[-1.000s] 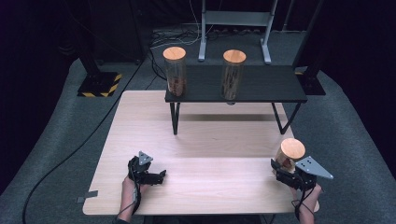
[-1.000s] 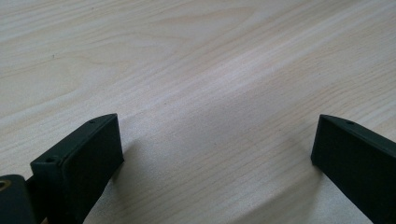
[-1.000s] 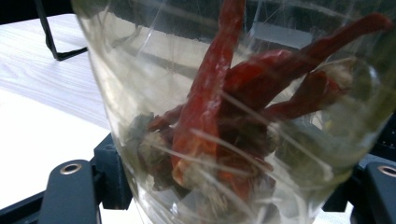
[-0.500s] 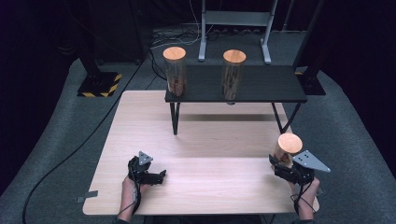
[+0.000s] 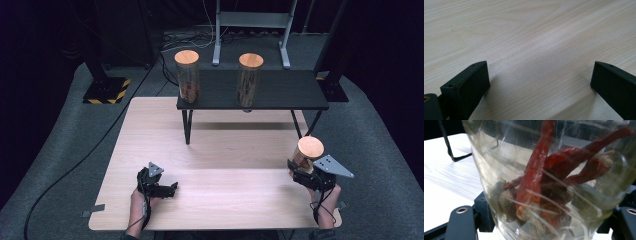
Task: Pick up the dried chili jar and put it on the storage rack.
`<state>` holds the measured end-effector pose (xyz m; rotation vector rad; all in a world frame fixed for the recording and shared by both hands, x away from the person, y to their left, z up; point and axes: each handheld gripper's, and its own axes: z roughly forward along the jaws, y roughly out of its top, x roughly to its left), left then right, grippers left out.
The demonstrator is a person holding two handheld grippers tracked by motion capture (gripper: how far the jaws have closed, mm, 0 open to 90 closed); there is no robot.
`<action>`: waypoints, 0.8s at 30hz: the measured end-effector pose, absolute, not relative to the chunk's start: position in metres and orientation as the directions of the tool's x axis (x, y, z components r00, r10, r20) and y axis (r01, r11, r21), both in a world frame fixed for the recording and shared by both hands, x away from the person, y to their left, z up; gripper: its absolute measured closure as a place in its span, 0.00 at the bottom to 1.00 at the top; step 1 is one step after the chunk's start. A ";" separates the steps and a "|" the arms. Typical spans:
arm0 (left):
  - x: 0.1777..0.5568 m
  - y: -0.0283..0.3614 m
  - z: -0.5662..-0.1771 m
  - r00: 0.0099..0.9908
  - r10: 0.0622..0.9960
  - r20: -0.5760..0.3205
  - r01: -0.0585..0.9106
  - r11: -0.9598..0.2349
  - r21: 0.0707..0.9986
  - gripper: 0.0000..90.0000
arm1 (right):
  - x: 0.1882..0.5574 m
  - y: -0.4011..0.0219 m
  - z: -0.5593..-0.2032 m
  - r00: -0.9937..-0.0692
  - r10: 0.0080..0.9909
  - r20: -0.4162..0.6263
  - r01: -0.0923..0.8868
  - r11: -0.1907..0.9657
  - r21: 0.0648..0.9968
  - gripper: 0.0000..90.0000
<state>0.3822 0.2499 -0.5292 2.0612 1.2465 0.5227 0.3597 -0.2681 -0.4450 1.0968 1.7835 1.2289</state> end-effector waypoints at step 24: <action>0.383 0.250 -0.529 0.470 0.883 0.002 0.619 -0.330 0.713 0.01 | 0.379 -0.264 -0.432 -0.414 0.906 -0.086 0.244 0.201 0.949 0.27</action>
